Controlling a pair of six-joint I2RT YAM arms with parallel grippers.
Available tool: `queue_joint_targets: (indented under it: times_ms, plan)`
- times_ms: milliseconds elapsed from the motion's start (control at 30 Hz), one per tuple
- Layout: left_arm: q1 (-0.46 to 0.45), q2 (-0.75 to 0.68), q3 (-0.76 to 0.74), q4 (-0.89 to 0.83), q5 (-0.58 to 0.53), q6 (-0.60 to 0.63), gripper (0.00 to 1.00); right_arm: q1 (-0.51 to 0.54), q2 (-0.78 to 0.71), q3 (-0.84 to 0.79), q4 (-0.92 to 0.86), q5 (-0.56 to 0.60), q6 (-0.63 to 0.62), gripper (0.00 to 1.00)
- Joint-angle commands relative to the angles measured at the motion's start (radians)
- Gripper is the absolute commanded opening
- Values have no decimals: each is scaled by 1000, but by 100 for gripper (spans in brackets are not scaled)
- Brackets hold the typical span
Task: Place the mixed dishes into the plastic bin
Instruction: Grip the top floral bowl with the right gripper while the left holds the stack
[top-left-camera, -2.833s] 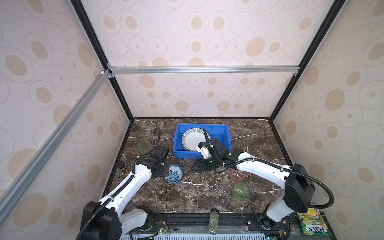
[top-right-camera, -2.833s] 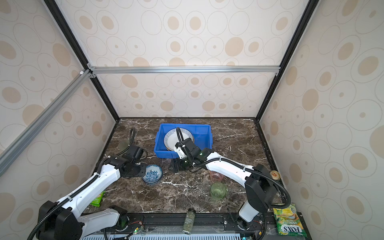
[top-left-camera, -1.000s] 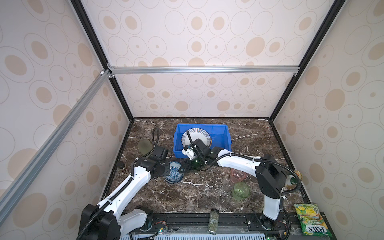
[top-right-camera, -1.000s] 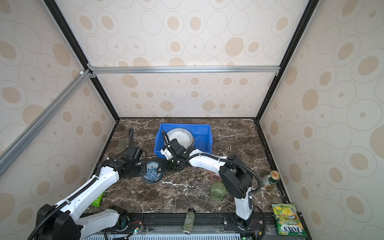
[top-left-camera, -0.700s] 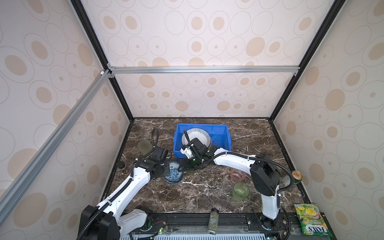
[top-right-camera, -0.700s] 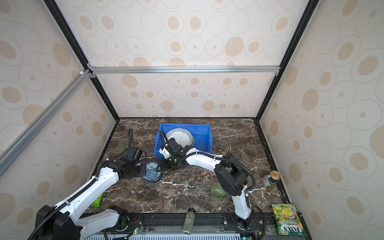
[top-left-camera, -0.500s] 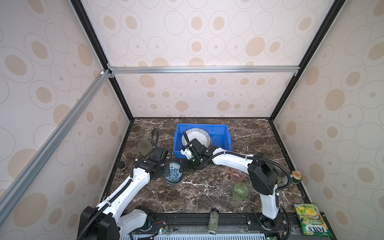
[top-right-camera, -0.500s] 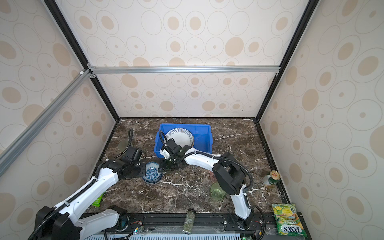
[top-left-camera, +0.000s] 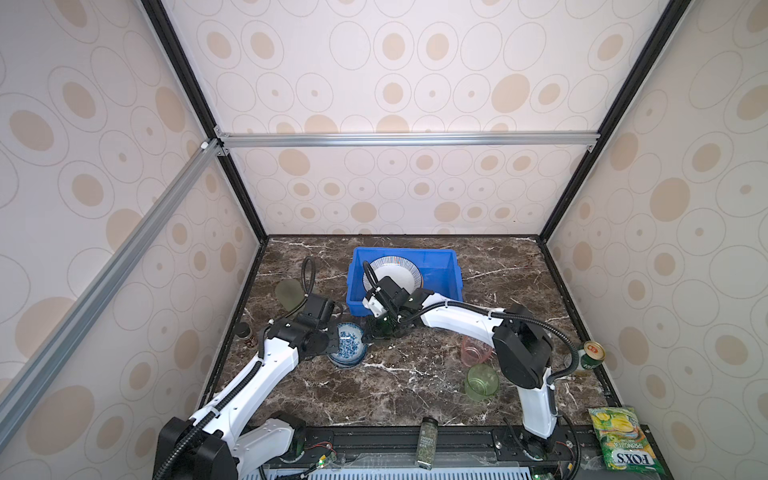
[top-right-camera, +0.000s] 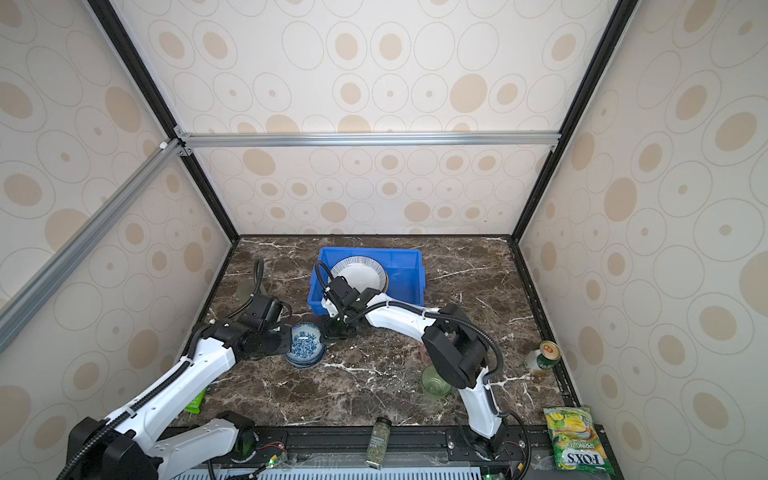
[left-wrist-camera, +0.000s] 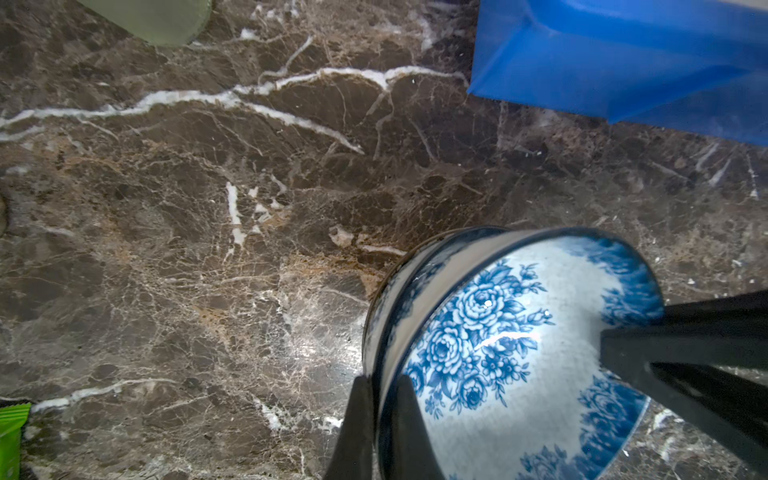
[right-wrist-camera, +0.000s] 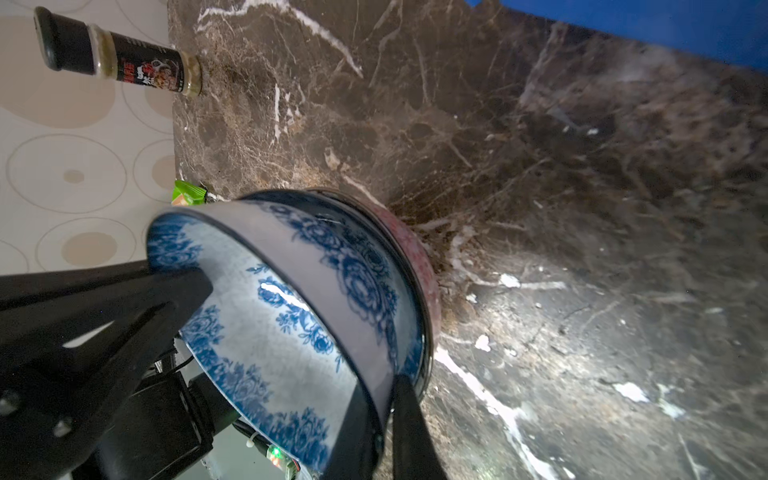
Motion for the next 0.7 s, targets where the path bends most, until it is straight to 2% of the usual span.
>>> queue_joint_targets:
  times_ms: [0, 133, 400, 667]
  plan:
    - [-6, -23, 9, 61, 62, 15, 6, 23, 16, 46, -11, -17, -23, 0]
    - [-5, -29, 9, 65, 67, 16, 9, 24, 10, 54, -31, 7, -23, 0]
    - [-6, -51, 1, 81, 91, 8, 24, 28, 1, 55, -29, 28, -19, 0]
    - [-6, -76, -4, 80, 81, 4, 29, 33, -10, 59, -40, 45, -29, 0]
